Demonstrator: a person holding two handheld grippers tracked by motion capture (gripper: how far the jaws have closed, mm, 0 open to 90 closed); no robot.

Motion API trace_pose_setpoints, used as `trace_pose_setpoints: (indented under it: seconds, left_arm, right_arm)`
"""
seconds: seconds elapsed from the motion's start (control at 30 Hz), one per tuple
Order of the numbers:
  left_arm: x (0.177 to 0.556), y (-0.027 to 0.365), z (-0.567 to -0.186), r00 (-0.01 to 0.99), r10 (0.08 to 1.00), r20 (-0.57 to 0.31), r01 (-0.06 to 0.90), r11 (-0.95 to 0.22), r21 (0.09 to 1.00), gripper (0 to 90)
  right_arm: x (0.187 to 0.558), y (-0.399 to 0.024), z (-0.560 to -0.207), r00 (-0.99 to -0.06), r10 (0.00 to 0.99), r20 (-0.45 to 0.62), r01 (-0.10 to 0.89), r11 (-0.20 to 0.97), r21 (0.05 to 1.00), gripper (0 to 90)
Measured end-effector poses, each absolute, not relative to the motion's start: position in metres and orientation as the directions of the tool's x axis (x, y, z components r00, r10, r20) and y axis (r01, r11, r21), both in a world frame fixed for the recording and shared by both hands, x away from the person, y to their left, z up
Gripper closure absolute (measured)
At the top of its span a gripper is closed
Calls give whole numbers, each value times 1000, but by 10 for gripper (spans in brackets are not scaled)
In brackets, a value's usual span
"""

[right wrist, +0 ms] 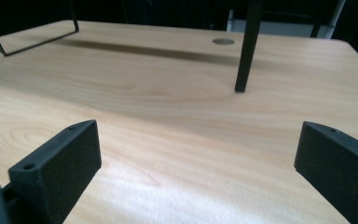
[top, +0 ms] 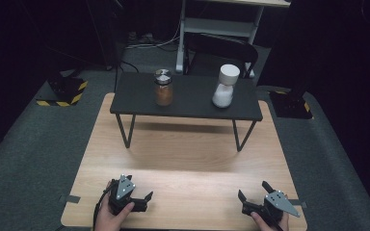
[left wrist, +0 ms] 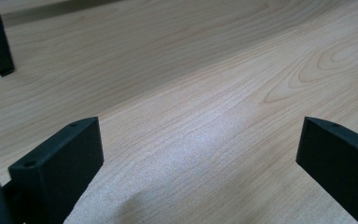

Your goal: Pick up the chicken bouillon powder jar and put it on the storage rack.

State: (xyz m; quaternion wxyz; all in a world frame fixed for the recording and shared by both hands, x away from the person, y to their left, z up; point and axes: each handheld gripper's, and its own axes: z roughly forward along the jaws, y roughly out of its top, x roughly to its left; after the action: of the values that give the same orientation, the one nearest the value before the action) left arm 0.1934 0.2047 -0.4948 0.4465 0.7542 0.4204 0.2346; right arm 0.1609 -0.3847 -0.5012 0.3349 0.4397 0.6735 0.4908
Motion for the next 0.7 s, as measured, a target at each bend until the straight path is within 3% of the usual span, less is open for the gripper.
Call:
trace_pose_setpoints:
  seconds: [0.7]
  left_arm:
    - [196,207,-494,547,836,-30,432,-252,866,9]
  right_arm:
    - [161,-376,-491,-402,907,-123,315,263,912,4]
